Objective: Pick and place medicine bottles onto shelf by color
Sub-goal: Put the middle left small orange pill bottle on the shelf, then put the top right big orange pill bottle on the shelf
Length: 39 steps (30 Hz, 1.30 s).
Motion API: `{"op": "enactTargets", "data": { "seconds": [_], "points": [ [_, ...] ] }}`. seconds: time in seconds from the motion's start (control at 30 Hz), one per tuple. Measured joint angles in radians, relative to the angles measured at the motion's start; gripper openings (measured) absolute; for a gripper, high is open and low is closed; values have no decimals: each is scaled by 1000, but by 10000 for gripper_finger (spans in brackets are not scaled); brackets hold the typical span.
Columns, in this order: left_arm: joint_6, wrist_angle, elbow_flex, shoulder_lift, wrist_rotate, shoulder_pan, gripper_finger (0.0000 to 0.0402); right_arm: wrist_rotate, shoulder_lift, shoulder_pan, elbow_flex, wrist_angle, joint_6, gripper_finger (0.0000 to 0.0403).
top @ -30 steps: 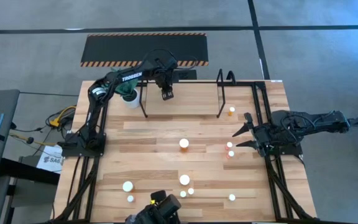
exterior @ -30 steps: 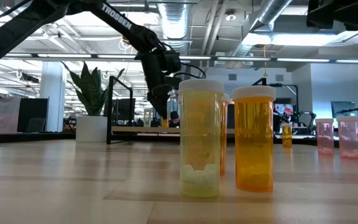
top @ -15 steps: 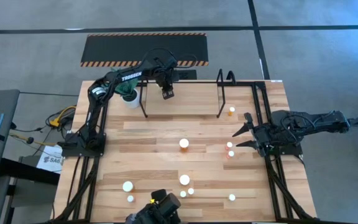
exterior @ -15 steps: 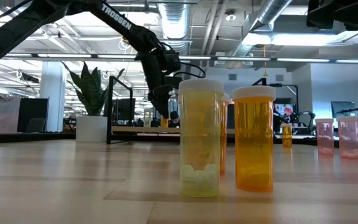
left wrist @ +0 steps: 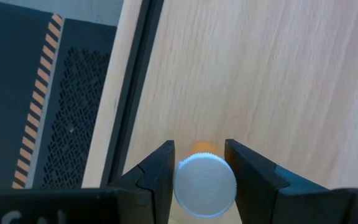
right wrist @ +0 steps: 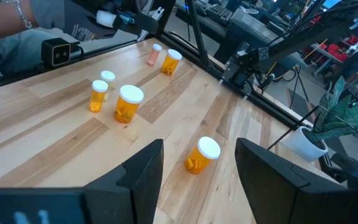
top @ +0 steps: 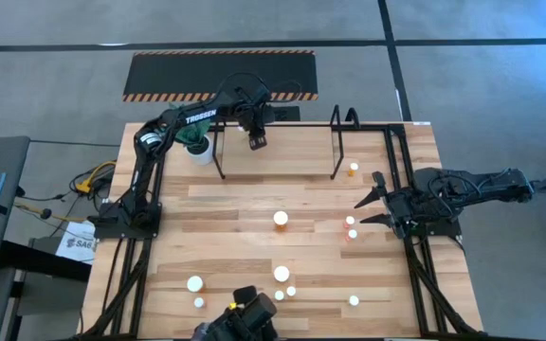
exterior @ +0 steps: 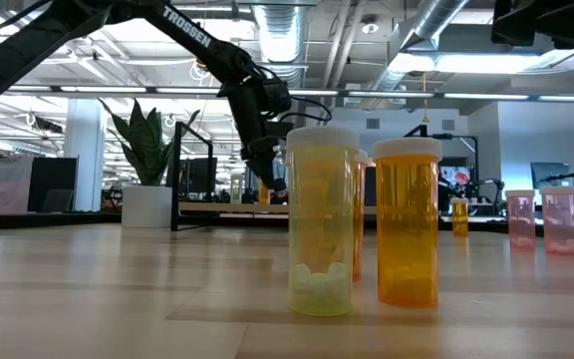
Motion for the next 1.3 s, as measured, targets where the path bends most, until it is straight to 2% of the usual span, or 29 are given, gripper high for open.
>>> {"op": "enactTargets", "data": {
  "seconds": [0.43, 0.8, 0.93, 1.13, 1.3],
  "points": [
    [2, 53, 1, 0, 15, -1, 128, 0, 0, 0, 0, 0, 0, 223],
    [49, 48, 117, 0, 43, -58, 128, 0, 0, 0, 0, 0, 0, 223],
    [-22, -43, 172, -1, 85, -112, 128, 0, 0, 0, 0, 0, 0, 223],
    [-144, -142, 172, 0, 86, -223, 128, 0, 0, 0, 0, 0, 0, 223],
    [-216, -157, 172, -10, 18, -359, 128, 0, 0, 0, 0, 0, 0, 223]
  ]
}}
